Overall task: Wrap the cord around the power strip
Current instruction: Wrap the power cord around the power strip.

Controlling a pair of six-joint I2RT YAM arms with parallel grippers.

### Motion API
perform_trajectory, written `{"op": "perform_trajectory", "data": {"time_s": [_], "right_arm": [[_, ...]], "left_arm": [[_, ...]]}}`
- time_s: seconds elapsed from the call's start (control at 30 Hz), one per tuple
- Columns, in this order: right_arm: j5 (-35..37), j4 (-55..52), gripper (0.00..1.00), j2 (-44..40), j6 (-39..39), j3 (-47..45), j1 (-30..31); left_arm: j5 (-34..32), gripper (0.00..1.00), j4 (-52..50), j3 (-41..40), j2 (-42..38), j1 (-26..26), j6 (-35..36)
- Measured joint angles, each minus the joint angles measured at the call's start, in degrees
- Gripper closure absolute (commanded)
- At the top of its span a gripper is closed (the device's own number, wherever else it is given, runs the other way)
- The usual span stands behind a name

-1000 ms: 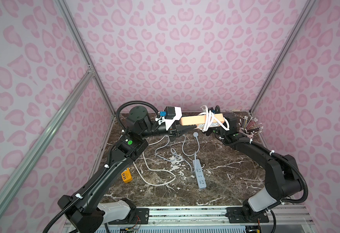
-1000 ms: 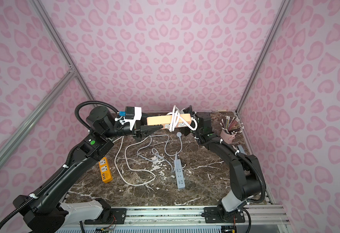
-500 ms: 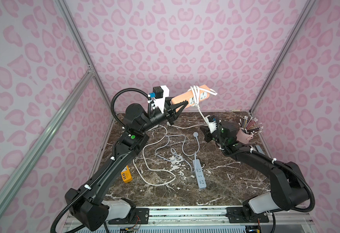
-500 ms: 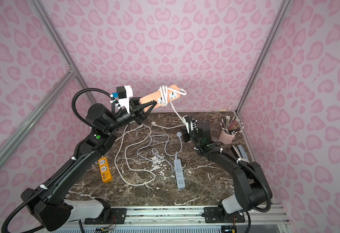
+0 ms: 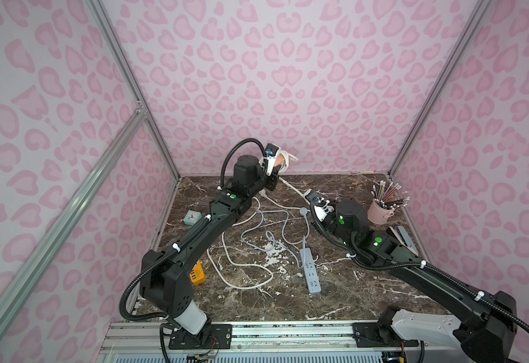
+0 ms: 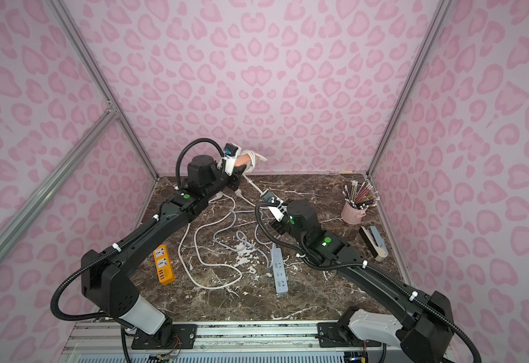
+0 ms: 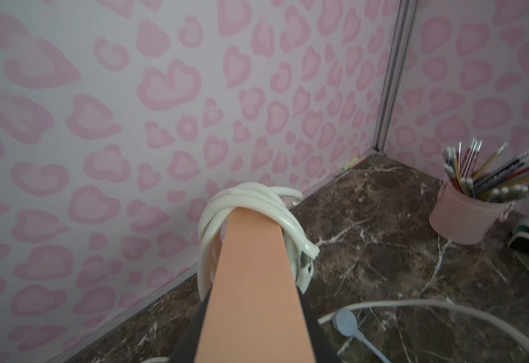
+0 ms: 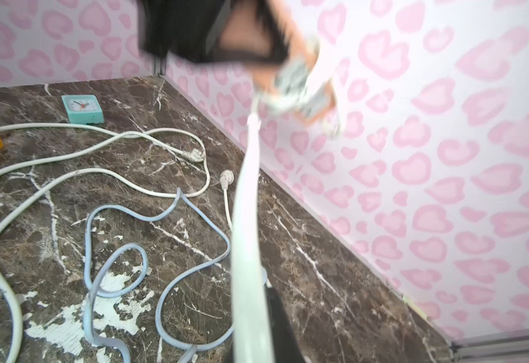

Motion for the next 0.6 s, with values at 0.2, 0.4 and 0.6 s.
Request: {"op": "perform_trajectory", "data": {"time_s": [0.2,0.4,0.6], "right_arm": [[1.2,-3.5,1.0,6.4,-6.6,12.4,-3.9],[-6.8,-8.5,1.0,15.3,-8.8,26.5,-13.8],[-23.6,-15.2,0.96,25.5,-7.4,32.0,-22.8]], "left_arm": [[5.5,0.98,-7.5,-1.6,-1.1,-2.6,5.2],[23.6,0.98,-14.1,-1.9,-4.7,-7.5,8.2],[33.3,0.98,-11.1,-4.4,-10.3,-9.0,9.0]]}}
